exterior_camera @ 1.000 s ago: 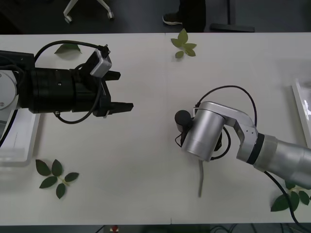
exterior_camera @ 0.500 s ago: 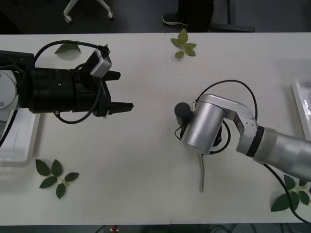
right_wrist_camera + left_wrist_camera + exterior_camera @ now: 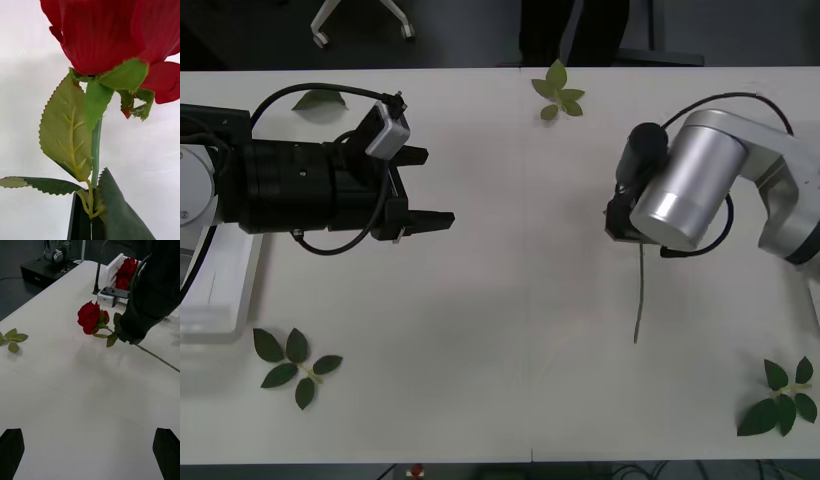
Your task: Place the red flowers into the right box and the blue flowers into the left box. If a person shows an open palm, hand one flower to the person first, then continue sorting.
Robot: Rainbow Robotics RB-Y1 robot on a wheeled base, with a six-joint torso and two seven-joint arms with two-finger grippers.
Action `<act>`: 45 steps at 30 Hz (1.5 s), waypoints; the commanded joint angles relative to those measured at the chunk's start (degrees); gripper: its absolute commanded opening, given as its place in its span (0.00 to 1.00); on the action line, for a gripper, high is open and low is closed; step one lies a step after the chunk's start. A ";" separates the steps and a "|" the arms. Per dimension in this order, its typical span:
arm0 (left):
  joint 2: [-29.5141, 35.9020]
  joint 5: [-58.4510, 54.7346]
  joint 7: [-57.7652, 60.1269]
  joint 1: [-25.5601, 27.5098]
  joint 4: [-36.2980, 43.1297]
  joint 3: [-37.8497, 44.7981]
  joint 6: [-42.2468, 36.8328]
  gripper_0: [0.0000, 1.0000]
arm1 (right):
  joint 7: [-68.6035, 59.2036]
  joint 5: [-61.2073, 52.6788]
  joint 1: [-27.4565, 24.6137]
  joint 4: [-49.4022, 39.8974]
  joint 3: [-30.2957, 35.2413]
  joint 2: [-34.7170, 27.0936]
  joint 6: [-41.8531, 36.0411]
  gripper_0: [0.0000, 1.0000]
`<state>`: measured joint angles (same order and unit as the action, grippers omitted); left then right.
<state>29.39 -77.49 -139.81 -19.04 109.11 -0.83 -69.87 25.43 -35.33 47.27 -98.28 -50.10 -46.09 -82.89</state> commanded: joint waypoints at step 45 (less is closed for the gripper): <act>0.76 -3.37 0.68 -0.73 1.02 0.57 -0.97 1.00 | 52.61 -0.27 -5.70 42.30 10.02 -26.95 39.56 0.00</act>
<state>29.39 -80.45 -139.81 -19.04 109.10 -0.83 -70.74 74.64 -36.74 43.55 -56.52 -41.34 -73.76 -44.24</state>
